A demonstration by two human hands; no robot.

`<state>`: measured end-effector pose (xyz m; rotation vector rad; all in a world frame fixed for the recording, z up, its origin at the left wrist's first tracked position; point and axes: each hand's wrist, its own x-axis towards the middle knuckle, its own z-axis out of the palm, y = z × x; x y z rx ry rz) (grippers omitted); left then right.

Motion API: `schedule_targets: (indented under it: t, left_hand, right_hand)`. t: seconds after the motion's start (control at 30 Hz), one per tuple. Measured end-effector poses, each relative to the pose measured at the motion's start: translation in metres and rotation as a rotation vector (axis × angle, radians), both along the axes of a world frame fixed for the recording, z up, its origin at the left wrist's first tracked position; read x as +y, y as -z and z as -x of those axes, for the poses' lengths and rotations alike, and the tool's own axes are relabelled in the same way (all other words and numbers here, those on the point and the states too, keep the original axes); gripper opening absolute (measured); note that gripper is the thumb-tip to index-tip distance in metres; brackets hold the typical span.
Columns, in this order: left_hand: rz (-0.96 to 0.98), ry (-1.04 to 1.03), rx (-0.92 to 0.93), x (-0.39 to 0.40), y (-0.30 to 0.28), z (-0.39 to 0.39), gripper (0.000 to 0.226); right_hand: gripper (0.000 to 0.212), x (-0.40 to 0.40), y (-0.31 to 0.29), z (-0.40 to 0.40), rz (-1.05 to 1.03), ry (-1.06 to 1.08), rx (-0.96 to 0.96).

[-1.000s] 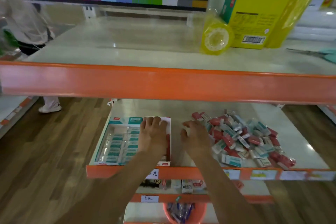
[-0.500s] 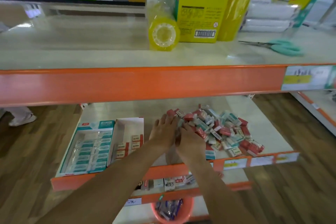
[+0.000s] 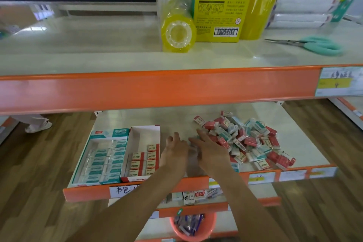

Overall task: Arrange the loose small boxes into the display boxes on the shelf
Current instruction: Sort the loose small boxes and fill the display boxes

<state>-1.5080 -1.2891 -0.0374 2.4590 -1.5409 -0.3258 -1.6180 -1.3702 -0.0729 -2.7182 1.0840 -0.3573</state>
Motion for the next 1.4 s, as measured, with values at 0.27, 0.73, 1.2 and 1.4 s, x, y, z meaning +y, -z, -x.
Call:
schedule_targets:
  t: [0.27, 0.73, 1.2, 1.4]
  left_hand:
    - [0.399, -0.136, 0.226, 0.028, 0.023, 0.016, 0.033]
    - [0.385, -0.205, 0.286, 0.043, 0.033, 0.027, 0.059]
    - [0.234, -0.016, 0.173, 0.045, 0.021, 0.015, 0.037]
    - [0.224, -0.049, 0.175, 0.039, 0.016, 0.017, 0.016]
  right_hand:
    - [0.037, 0.002, -0.001, 0.007, -0.023, -0.015, -0.054]
    - [0.027, 0.003, 0.002, 0.015, -0.040, -0.007, -0.283]
    - [0.030, 0.004, -0.001, 0.016, -0.124, 0.017, -0.342]
    - [0.032, 0.006, -0.002, 0.014, -0.116, 0.018, -0.273]
